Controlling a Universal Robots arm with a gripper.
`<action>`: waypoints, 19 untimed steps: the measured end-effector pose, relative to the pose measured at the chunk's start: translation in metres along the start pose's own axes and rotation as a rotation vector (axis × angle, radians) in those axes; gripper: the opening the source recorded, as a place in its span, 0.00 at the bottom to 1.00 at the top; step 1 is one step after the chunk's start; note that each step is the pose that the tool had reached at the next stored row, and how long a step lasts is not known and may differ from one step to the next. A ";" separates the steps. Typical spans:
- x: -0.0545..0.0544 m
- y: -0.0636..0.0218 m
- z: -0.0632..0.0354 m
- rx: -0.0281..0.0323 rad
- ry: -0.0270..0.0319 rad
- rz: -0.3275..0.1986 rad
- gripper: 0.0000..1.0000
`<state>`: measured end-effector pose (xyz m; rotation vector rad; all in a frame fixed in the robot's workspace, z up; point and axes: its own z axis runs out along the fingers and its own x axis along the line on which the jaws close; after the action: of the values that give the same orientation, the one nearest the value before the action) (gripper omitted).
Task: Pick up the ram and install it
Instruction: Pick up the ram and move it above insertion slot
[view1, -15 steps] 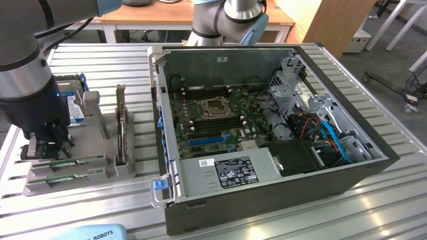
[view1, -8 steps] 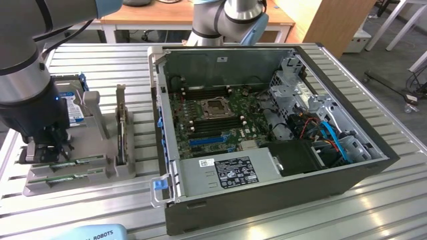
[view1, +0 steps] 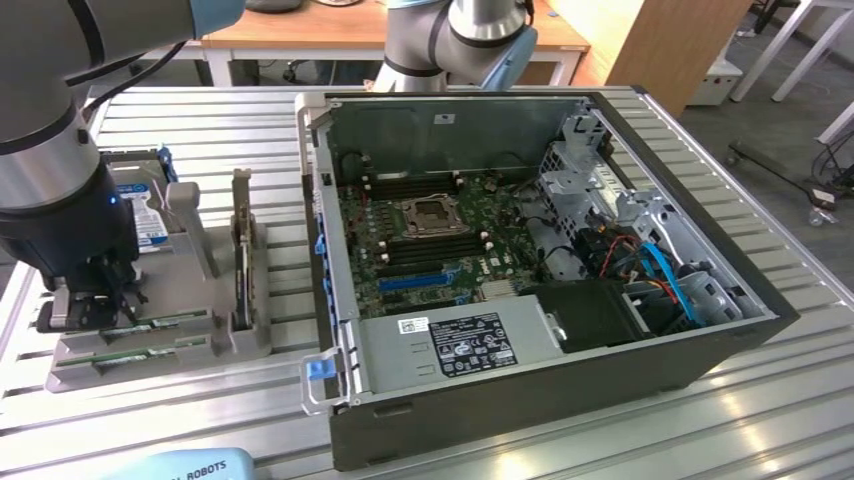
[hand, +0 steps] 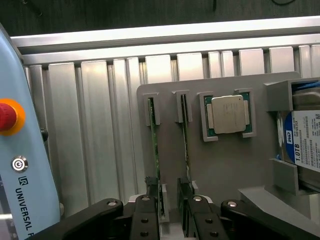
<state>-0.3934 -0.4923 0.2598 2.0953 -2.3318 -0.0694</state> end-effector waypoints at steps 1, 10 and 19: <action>0.000 -0.0001 0.0011 0.0003 0.0000 0.000 0.29; 0.000 -0.0005 0.0133 0.0027 0.0000 0.000 0.29; 0.001 -0.0008 0.0203 0.0037 0.0000 -0.003 0.29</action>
<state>-0.3934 -0.4923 0.2395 2.1009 -2.3303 -0.0652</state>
